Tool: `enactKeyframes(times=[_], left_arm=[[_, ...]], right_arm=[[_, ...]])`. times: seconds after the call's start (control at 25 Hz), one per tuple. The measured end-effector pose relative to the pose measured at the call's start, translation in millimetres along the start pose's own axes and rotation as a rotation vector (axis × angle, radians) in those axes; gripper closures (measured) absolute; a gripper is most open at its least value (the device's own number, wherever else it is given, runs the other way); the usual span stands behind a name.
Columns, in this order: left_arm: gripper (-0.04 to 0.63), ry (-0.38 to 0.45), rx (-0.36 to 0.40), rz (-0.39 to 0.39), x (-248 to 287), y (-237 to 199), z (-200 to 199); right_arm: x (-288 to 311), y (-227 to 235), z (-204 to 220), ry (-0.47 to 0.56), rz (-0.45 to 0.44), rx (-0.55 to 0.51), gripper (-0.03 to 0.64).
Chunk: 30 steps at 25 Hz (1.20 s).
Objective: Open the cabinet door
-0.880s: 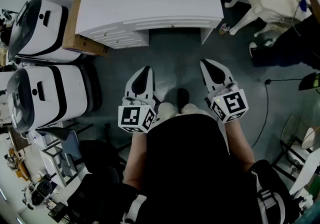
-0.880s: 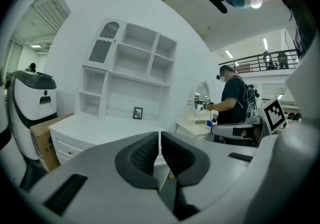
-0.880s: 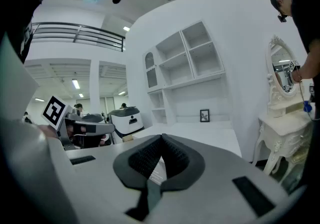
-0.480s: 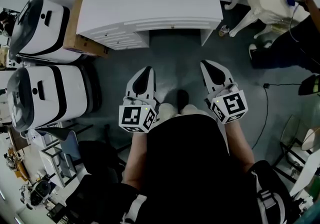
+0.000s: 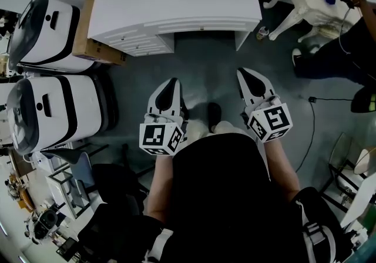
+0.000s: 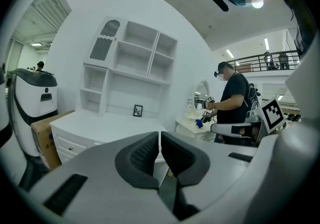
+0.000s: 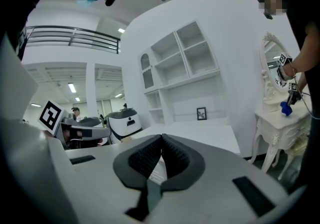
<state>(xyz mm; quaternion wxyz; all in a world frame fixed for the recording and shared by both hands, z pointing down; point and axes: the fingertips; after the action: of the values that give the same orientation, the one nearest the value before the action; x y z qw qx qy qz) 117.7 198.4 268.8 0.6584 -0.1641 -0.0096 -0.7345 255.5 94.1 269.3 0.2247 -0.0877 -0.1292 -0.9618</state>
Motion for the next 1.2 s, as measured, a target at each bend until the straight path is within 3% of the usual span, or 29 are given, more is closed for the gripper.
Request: enactKeyframes(times=[0.52,1.2], left_arm=[[0.563,-0.031,-0.023,0.039,17,-46,-4],[0.563,-0.109,0.01,0.239,113,-137,-24]], right_arm=[[42,-4,17,-0.081,0.074,0.044,0.6],[160,1,36,-0.189,0.22,0.061,0.6]])
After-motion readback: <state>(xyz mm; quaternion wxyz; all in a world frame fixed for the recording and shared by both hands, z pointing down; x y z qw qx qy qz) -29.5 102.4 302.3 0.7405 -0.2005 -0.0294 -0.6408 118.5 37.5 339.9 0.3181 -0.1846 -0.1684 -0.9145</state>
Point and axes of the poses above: the fingertips, and each gripper's own axes: x forward along the fingers, y to its right, z out of its underside, and after that the axes turned 2 degrees about z, right-handed
